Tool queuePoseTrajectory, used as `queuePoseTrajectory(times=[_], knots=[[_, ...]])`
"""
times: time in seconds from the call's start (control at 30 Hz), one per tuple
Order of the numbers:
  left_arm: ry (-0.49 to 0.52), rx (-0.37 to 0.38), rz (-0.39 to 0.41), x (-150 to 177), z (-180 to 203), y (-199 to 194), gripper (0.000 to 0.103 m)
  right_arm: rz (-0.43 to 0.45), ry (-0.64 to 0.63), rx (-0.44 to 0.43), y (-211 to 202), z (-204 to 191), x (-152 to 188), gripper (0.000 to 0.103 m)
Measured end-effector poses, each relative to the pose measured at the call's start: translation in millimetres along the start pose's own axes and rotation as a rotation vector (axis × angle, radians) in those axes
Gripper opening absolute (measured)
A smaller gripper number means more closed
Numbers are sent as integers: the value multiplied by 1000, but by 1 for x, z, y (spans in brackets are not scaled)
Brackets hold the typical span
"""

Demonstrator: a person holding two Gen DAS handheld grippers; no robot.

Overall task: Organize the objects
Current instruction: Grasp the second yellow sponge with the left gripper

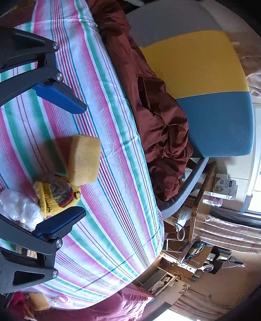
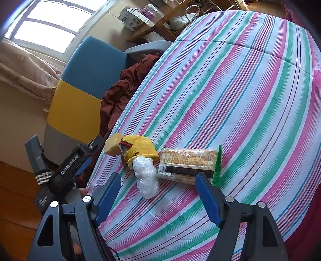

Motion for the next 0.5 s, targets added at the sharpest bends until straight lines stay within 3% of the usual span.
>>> queuePoseTrajectory(times=[0.17,0.23,0.27,0.4,0.5], knots=[[80,-63,-51,-3,7,39,98,-31,2,2,8,0,4,78],[57,-58,-70,0,-1,50,79,-34,3,6,9,1,5,78],[28,-7,-95,4,-3,54,60,-33,1,10,9,1,5,78],[-36,29,-30,10,-17,30,57,-37,-16,31,12,2,5,78],[-103,38,-25,31,-36,8,57,-40,-27,39,13,0,6,78]])
Point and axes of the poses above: each gripper's, at about its wrist camera, not at the fingertips, and y roughly the way its jaws point, z to its right, x to its underside, the point moved 8 cm from there along y, roughly the way its jaws point, and after that the axes turned 4 degrees about -x, right-handed, at the moved point
